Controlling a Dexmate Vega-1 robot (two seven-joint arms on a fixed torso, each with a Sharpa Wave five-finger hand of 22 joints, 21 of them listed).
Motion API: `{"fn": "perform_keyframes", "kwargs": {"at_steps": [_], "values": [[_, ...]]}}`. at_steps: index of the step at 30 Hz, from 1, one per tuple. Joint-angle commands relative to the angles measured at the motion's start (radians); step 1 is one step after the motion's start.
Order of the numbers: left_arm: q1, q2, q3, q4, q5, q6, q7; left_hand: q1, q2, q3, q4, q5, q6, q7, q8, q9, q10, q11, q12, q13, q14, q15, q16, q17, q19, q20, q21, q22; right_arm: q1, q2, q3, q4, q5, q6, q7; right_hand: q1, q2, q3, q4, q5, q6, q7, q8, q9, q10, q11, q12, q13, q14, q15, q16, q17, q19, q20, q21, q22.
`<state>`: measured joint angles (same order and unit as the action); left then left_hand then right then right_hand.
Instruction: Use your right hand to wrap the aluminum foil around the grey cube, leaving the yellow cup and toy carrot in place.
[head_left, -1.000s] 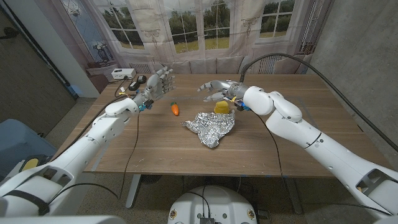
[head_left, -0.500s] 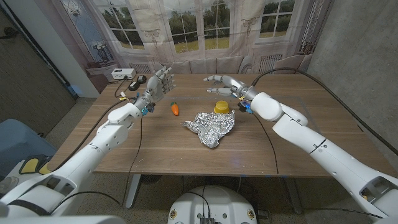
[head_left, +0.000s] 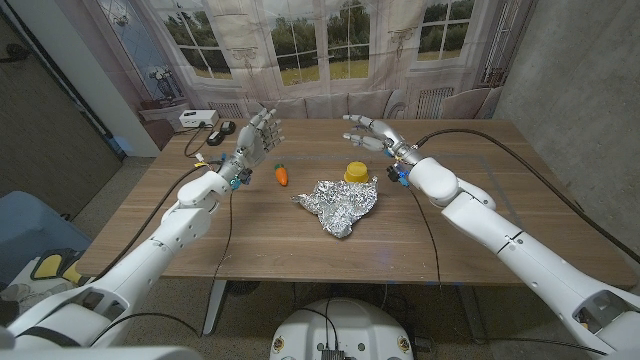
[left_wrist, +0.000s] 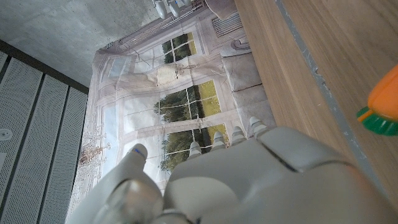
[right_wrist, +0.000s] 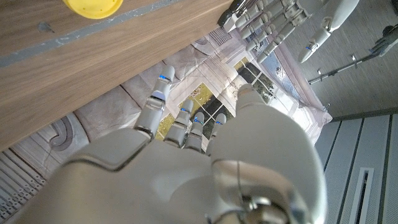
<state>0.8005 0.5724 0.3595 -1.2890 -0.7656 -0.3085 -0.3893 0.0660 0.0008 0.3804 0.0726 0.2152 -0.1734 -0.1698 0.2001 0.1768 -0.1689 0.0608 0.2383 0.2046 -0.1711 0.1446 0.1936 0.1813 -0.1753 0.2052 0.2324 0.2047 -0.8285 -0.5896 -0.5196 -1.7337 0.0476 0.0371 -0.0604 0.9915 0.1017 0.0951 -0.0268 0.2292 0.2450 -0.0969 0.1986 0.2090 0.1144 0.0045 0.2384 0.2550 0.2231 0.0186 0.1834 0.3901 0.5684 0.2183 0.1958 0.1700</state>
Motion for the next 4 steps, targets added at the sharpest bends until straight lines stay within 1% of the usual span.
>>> {"fn": "perform_keyframes", "kwargs": {"at_steps": [1,4], "values": [[0.005,0.001,0.009,-0.002,-0.014,0.030,0.001,0.010,-0.002,0.003,-0.007,0.003,-0.016,-0.004,-0.004,0.001,-0.071,-0.007,-0.001,0.001,-0.072,-0.002,-0.001,0.003,-0.021,-0.003,-0.003,0.000,-0.016,0.033,0.016,0.105,0.134,0.139,-0.061,-0.018,-0.006,0.001,-0.012,-0.006,-0.029,0.011,-0.009,0.002,-0.045,0.018,-0.022,0.000,-0.068,0.026,-0.009,-0.010,-0.038,0.001,-0.015,0.003],[0.010,-0.003,0.009,-0.005,-0.017,0.032,0.006,0.012,-0.001,0.003,-0.008,0.003,-0.019,-0.001,-0.006,0.001,-0.075,-0.005,-0.003,0.001,-0.075,-0.004,-0.002,0.003,-0.023,-0.003,-0.004,0.000,-0.002,0.045,0.013,0.151,0.151,0.199,-0.049,-0.020,-0.006,0.001,-0.013,-0.007,-0.031,0.016,-0.008,0.002,-0.049,0.021,-0.024,0.000,-0.073,0.028,-0.007,-0.012,-0.048,0.001,-0.017,0.003]]}}
